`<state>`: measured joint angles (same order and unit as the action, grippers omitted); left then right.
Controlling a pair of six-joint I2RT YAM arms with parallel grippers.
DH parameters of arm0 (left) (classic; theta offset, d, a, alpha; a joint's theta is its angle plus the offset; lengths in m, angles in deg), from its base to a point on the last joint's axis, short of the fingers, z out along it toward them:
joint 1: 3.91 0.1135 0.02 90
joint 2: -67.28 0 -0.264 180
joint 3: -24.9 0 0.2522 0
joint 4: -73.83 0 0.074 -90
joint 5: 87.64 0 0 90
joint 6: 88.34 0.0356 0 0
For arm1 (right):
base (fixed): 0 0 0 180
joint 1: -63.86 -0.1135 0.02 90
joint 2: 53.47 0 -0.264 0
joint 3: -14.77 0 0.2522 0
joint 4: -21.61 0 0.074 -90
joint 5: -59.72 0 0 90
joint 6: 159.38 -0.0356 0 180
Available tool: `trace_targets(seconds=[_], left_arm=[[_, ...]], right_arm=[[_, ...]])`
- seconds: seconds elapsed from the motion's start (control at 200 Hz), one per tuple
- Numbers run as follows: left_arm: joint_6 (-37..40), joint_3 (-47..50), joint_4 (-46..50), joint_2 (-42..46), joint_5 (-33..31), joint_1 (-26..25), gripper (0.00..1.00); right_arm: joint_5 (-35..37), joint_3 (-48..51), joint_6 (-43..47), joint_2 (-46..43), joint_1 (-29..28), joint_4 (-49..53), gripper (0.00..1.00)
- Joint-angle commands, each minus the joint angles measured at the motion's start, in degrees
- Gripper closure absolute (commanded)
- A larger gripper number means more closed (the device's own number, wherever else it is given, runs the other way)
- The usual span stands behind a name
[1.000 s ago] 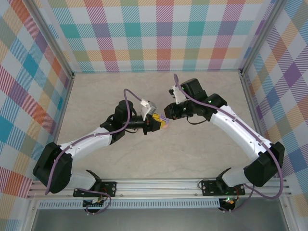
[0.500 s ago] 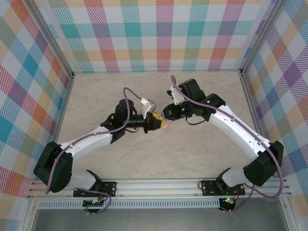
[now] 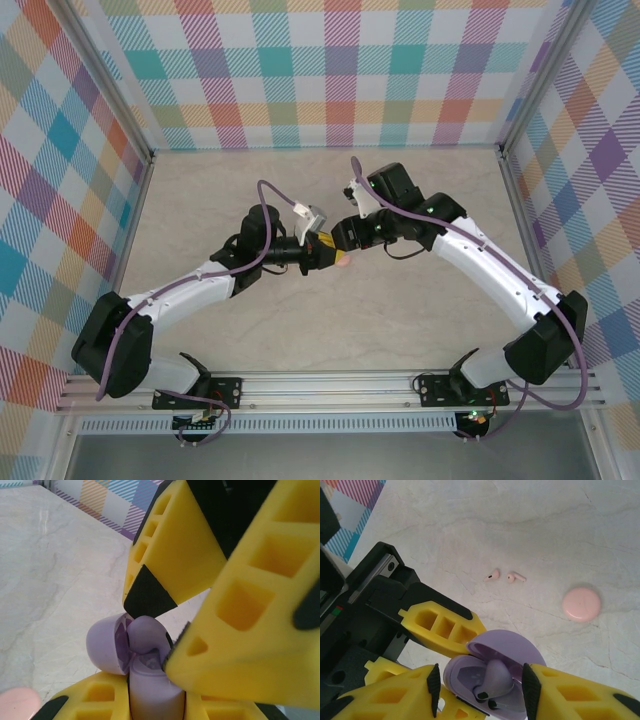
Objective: Insert wireless bluetooth earbuds into charging case
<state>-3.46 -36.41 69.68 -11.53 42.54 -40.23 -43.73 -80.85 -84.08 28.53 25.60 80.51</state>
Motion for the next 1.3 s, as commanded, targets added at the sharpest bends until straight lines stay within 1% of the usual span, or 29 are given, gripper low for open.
trace_targets(seconds=[0.0, 0.105, 0.315, 0.415, 0.49, 0.57, 0.685, 0.78, 0.85, 0.96, 1.295], left_arm=[[-0.2, -2.2, -1.3, 0.0, 0.4, -0.7, 0.88], [-0.2, -1.9, -1.2, 0.2, 0.5, -0.7, 0.88], [0.1, -1.5, -1.3, 1.2, -0.3, -0.7, 0.88], [0.5, -1.2, -1.4, 1.9, -0.5, -0.7, 0.88], [1.2, -0.8, -1.4, 2.8, -0.9, -0.7, 0.88], [2.0, -0.2, -1.4, 3.9, -1.7, -0.7, 0.88], [2.5, 0.2, -1.1, 4.8, -2.8, -0.7, 0.89], [2.4, 0.7, -2.0, 5.2, -2.2, -0.7, 0.89], [2.3, 0.7, -2.4, 5.2, -1.4, -0.7, 0.89], [2.7, 0.7, -2.1, 5.4, -1.0, -0.7, 0.89], [3.1, 0.9, -2.5, 5.9, 1.2, -0.8, 0.89]], right_arm=[[0.4, -1.4, -0.2, -1.9, -0.5, 0.1, 0.49], [1.3, -1.3, -0.5, -2.8, -0.5, -0.5, 0.47], [6.4, 0.5, -3.3, -5.8, -0.4, -3.1, 0.47], [7.6, -0.2, -3.4, -6.0, -0.4, -1.7, 0.53], [8.4, -0.6, -3.2, -6.0, -0.2, -0.2, 0.60], [6.7, -0.6, -2.6, -6.4, 0.0, 0.3, 0.69], [2.6, -0.7, -1.8, -6.5, 0.0, 0.0, 0.76], [2.5, -0.8, -1.8, -6.0, 0.1, 0.4, 0.81], [2.4, -0.8, -1.9, -5.6, 0.1, 0.4, 0.86], [2.5, -0.8, -2.2, -5.0, 0.0, 0.0, 0.90], [2.2, -1.7, -2.0, -3.1, 0.0, 0.6, 0.91]])
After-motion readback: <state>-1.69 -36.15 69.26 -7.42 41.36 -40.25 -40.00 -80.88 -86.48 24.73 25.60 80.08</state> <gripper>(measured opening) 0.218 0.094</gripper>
